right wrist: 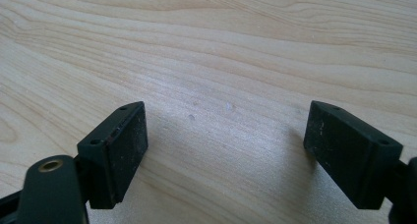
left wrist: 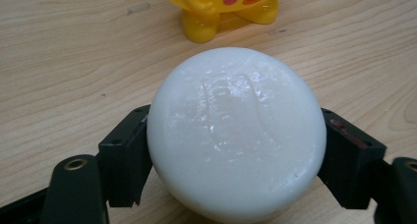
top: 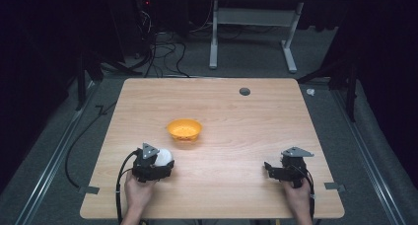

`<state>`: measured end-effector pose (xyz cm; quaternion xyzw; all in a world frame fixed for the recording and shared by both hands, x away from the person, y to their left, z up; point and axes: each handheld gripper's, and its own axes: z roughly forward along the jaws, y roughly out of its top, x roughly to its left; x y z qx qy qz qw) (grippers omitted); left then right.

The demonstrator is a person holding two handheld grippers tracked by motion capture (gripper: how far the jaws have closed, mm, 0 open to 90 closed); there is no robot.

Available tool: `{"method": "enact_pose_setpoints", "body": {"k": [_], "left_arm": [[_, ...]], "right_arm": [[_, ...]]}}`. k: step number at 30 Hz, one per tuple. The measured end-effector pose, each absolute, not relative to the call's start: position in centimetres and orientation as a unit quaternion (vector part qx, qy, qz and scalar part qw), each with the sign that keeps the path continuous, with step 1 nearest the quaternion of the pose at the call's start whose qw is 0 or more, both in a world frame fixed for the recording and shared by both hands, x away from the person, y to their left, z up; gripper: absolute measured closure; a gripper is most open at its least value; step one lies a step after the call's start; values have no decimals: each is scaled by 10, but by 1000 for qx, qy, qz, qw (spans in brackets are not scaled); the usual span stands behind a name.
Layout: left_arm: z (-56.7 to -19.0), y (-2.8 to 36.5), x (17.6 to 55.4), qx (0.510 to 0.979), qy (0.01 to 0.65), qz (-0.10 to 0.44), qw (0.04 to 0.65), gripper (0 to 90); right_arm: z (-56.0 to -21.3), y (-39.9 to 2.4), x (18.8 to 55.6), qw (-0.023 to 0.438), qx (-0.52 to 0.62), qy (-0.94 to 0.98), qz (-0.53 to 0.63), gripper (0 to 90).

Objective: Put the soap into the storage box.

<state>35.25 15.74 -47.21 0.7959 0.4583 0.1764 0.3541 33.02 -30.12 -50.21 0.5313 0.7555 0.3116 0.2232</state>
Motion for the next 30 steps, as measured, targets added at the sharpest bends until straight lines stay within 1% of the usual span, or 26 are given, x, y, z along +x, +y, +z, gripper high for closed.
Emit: {"method": "enact_pose_setpoints", "body": {"k": [20, 30], "left_arm": [[-447, 143, 359, 804, 432, 153, 380, 246], [-436, 137, 363, 808, 419, 155, 385, 246]], "right_arm": [[-502, -301, 330, 225, 530, 756, 310, 178], [-502, -301, 331, 226, 531, 756, 310, 178]]}}
